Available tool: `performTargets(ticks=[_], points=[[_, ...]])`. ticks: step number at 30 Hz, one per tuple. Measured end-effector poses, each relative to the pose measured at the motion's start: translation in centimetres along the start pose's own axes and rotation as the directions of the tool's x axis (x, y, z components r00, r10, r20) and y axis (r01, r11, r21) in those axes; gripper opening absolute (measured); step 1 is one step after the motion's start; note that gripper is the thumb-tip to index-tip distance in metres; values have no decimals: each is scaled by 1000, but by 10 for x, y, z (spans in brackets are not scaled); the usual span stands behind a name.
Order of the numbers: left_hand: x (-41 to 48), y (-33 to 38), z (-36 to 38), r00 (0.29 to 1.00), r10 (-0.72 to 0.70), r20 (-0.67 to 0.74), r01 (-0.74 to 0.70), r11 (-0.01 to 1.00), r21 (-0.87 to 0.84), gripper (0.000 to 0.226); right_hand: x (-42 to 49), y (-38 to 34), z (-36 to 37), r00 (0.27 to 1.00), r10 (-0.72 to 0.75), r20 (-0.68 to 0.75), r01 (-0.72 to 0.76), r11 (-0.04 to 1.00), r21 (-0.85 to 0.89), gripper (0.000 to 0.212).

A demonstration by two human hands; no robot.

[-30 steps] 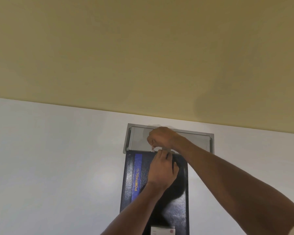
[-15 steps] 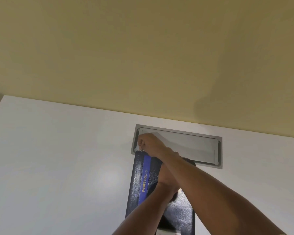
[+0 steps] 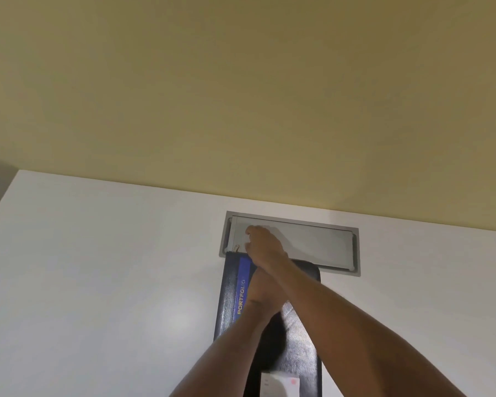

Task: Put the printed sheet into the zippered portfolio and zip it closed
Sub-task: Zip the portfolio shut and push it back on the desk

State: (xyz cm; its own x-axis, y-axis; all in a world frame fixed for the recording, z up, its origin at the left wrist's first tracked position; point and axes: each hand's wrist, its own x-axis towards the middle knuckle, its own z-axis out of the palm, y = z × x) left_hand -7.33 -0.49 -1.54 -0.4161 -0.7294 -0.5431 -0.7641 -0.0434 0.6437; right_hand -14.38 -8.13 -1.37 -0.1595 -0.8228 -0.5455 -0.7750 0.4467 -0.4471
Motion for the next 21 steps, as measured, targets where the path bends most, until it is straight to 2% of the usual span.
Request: performTargets(ticks=[1, 3, 5, 7, 9, 17, 21], points=[[-4, -2, -1, 1000, 16, -15, -16, 1000, 11, 18, -8, 2, -3, 999, -10, -38, 9, 1000, -20, 37], [-10, -9, -6, 992, 102, -80, -98, 993, 60, 39, -26, 7, -7, 993, -27, -115, 21, 998, -54, 40], [-18, -18, -10, 967, 226, -117, -192, 949, 250, 58, -46, 14, -9, 985, -28, -171, 17, 998, -67, 42], [-25, -28, -12, 946, 303, -113, -226, 869, 440, 61, -66, 22, -6, 978, -17, -206, 3, 997, -72, 45], [-34, -37, -13, 945, 304, -123, -205, 839, 504, 59, -87, 29, 0, 973, 2, -230, -19, 997, -72, 47], [-95, -75, -1, 960, 226, -168, -112, 855, 507, 58, -166, 57, 49, 970, 135, -203, -150, 987, -63, 58], [-126, -95, 5, 969, 104, -222, -20, 936, 350, 65, -207, 77, 76, 932, 248, -263, -259, 966, -8, 68]])
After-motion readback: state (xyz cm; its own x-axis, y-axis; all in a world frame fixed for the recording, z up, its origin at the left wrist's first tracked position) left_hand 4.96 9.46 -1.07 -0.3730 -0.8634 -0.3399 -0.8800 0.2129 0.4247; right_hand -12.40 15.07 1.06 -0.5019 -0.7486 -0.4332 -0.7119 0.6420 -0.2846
